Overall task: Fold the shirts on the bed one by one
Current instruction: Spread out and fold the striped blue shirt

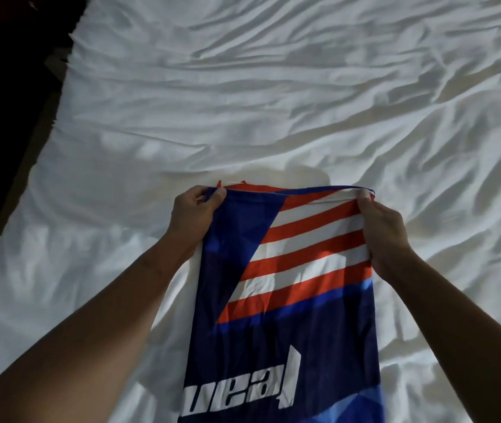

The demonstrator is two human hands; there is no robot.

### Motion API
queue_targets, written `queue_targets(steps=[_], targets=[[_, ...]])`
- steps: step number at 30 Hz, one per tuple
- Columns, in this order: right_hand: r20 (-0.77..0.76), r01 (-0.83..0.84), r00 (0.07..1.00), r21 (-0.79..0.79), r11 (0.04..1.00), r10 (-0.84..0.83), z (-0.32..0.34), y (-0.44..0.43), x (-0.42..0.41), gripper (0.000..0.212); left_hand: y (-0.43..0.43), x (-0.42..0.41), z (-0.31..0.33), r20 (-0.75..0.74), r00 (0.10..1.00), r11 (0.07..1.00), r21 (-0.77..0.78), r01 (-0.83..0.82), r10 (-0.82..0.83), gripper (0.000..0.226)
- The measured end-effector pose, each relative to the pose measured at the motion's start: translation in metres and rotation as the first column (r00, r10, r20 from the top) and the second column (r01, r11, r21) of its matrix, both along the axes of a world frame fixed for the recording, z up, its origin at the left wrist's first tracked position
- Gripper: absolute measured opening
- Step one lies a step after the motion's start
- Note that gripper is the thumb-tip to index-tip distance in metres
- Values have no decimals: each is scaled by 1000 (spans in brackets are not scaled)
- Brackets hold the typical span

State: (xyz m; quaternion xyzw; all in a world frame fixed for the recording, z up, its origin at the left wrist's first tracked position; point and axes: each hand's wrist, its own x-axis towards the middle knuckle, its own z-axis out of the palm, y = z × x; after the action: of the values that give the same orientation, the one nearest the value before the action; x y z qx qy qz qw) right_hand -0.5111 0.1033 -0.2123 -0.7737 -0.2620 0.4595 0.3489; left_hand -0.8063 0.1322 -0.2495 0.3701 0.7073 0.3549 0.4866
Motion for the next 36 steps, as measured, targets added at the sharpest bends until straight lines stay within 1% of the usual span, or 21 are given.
queue_targets(steps=[2,3,5,6,9,12,14,16,18,21,24,25,26,28,29,30,31,32,33,34,36], targets=[[249,-153,956,-37,987,158,-4,-7,-1,48,-13,1,4,-151,988,1000,27,-6,10,24],[327,-194,923,-58,979,202,-5,-15,-3,46,-26,2,9,-261,965,1000,31,-3,11,24],[376,-235,890,-109,966,259,-5,-40,-9,47,-58,9,21,-440,898,1000,-21,-6,-4,24],[367,-242,886,-151,958,282,-4,-55,-14,52,-75,11,24,-478,878,998,-64,-7,-24,28],[347,-219,885,-276,936,310,-7,-110,-24,57,-126,19,23,-467,881,978,-205,-28,-73,47],[385,-165,872,-349,922,302,-9,-147,-34,57,-156,26,19,-501,862,965,-255,-58,-80,57],[395,-159,868,-354,922,301,-10,-157,-41,53,-166,30,16,-531,841,966,-256,-46,-101,60],[405,-158,870,-311,937,281,-12,-161,-45,43,-171,30,13,-535,838,970,-243,-29,-109,56],[411,-156,876,-251,955,251,-13,-164,-42,36,-178,28,14,-508,858,975,-219,-44,-75,48],[444,-199,856,-188,962,264,-10,-173,-32,35,-197,29,21,-500,866,981,-161,-104,10,44],[477,-258,807,-242,935,347,-11,-188,-28,35,-220,31,18,-491,871,981,-166,-97,3,42],[501,-265,789,-244,933,356,-11,-192,-29,37,-224,30,16,-519,855,981,-172,-86,-16,41],[547,-272,761,-220,937,349,-11,-196,-30,41,-225,26,16,-583,812,986,-152,-71,-32,40],[687,-330,651,-126,936,322,-8,-204,-36,50,-227,22,23,-729,684,1000,28,1,19,33],[743,-377,591,-90,922,314,-6,-208,-42,53,-230,26,31,-763,644,987,138,83,52,28],[779,-430,540,-71,900,319,-4,-214,-48,57,-236,35,36,-793,607,962,200,184,49,26],[795,-489,500,-70,870,344,-4,-221,-56,58,-245,45,40,-814,581,942,201,268,9,28],[796,-544,471,-76,836,379,-4,-228,-63,58,-253,53,42,-824,566,947,152,284,-37,32],[788,-578,460,-83,812,408,-4,-234,-70,57,-259,55,42,-804,589,974,63,219,-81,37],[775,-580,470,-90,809,423,-6,-241,-73,57,-264,53,40,-758,644,994,-48,103,-103,42],[733,-489,549,-107,866,401,-9,-249,-70,59,-271,40,34,-667,740,970,-228,-84,-93,59]])
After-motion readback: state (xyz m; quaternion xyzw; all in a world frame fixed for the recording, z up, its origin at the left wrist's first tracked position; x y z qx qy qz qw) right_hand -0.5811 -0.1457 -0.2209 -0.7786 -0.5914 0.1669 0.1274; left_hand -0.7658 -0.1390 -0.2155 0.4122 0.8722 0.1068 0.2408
